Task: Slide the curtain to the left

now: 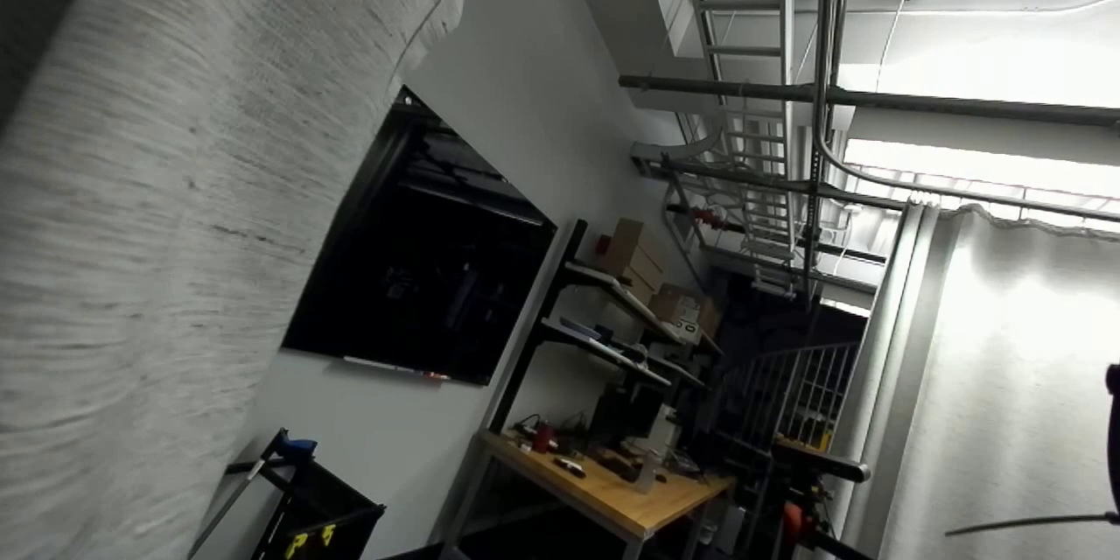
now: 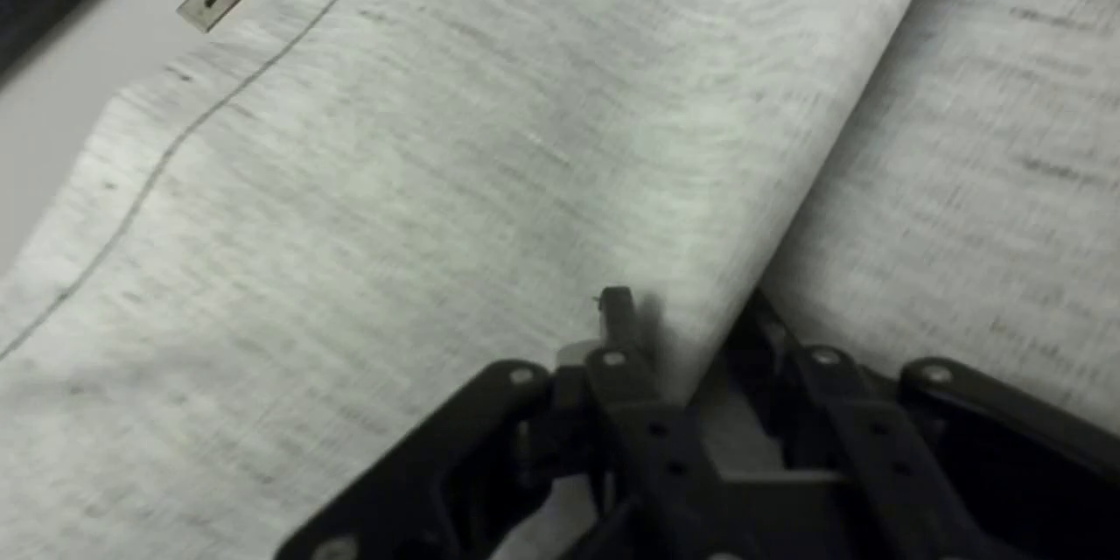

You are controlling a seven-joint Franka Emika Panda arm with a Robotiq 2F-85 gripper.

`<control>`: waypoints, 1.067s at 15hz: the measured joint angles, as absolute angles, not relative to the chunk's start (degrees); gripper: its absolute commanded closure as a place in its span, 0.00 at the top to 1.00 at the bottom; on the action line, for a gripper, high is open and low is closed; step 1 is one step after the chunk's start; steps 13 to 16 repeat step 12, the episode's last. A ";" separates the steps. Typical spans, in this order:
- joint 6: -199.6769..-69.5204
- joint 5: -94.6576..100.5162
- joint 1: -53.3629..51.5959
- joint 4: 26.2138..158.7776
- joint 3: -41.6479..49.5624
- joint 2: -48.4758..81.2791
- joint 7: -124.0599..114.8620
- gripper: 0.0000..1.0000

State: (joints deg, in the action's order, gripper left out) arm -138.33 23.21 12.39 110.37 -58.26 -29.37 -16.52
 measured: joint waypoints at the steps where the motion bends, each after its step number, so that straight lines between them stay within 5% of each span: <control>1: -137.04 23.21 12.39 110.42 -59.44 -28.66 -17.16 0.48; 4: -135.01 23.25 12.42 110.44 -61.36 -27.27 -18.51 0.67; 16: -135.00 23.25 12.44 110.43 -61.45 -26.92 -18.53 0.67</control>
